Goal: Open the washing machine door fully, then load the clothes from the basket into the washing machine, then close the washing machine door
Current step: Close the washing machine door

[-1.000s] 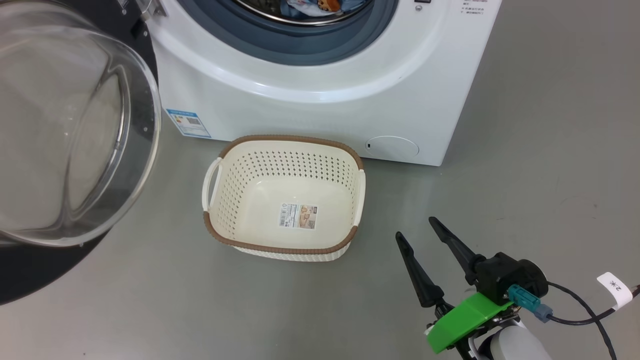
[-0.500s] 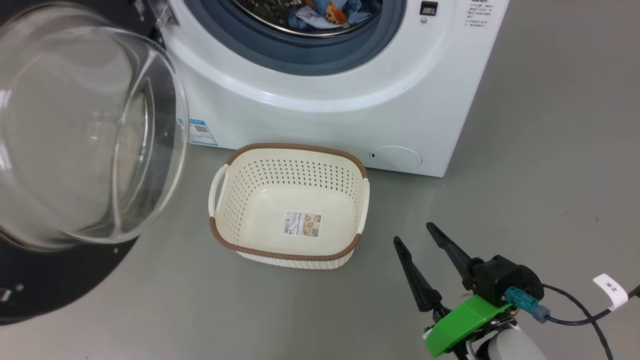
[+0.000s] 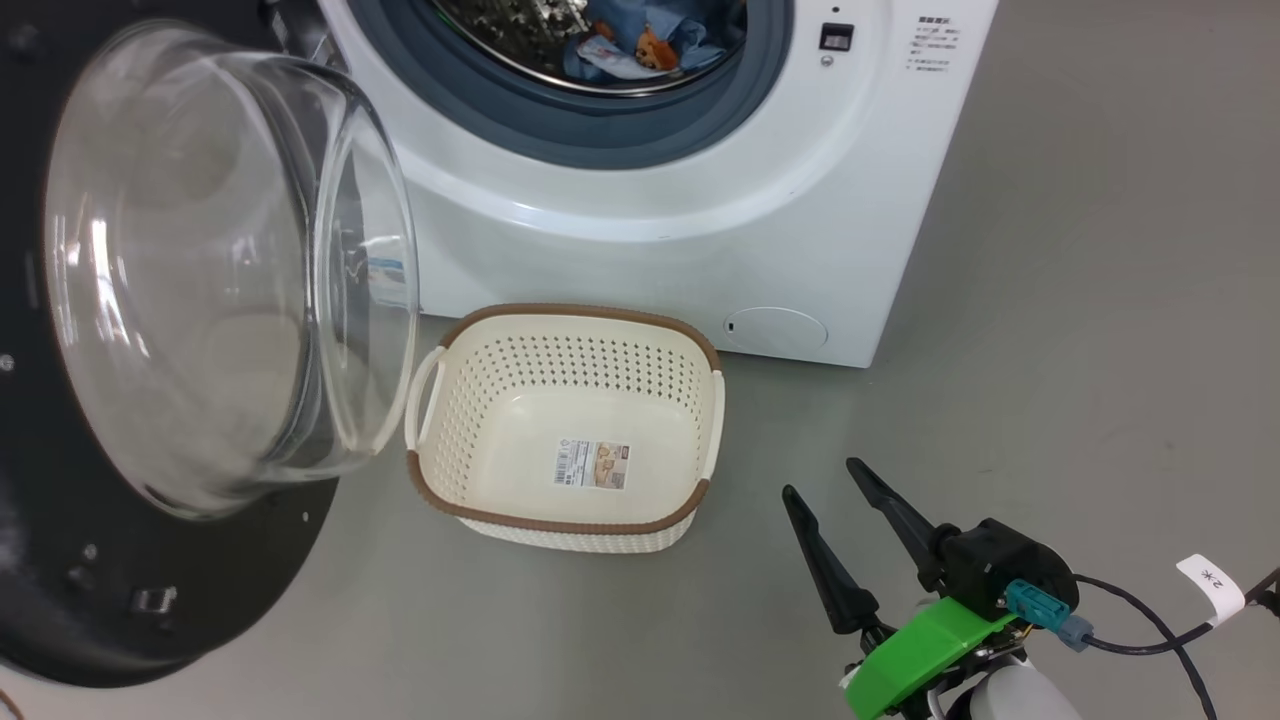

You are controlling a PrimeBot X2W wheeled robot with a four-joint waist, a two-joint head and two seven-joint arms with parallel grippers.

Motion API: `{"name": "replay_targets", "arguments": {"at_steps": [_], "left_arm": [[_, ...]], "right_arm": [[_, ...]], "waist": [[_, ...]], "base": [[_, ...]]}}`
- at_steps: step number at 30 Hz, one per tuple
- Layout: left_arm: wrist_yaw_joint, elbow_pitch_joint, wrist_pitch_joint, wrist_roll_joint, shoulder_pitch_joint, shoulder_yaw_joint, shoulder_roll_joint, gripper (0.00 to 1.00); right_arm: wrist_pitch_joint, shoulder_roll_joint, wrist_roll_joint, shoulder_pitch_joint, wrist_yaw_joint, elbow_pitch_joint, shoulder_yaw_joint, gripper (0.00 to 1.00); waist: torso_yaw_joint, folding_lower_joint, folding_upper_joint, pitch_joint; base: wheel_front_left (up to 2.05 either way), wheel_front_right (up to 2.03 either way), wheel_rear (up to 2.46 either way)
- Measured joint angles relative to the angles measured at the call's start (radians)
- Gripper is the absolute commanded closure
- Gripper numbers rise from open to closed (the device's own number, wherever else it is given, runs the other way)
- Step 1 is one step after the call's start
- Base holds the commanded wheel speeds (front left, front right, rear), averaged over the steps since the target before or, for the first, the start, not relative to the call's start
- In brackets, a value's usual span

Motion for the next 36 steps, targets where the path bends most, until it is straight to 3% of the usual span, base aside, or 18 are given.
{"name": "replay_targets", "arguments": {"at_steps": [8, 18, 24, 36], "left_arm": [[0.0, -0.183, 0.025, 0.0, 0.066, 0.012, -0.114, 1.0], [0.0, -0.304, 0.046, -0.002, 0.083, 0.006, -0.248, 1.0], [0.0, -0.363, 0.04, 0.002, 0.083, -0.021, -0.295, 1.0], [0.0, -0.369, -0.043, 0.064, 0.051, -0.094, -0.317, 1.0]], "right_arm": [[-0.006, 0.0, 0.015, 0.004, 0.0, 0.006, 0.001, 0.0], [-0.009, 0.0, 0.025, 0.004, 0.0, 0.006, 0.006, 0.0], [-0.01, 0.0, 0.026, 0.004, 0.0, 0.004, 0.005, 0.0], [-0.01, 0.001, 0.044, 0.003, 0.0, -0.031, 0.002, 0.0]], "waist": [[-0.032, 0.0, 0.0, -0.01], [-0.081, 0.0, 0.0, -0.004], [-0.123, 0.0, 0.0, 0.007], [-0.232, 0.0, 0.0, 0.035]], "base": [[0.0, 0.0, 0.0], [0.0, 0.0, 0.0], [0.0, 0.0, 0.0], [0.0, 0.0, 0.0]]}}
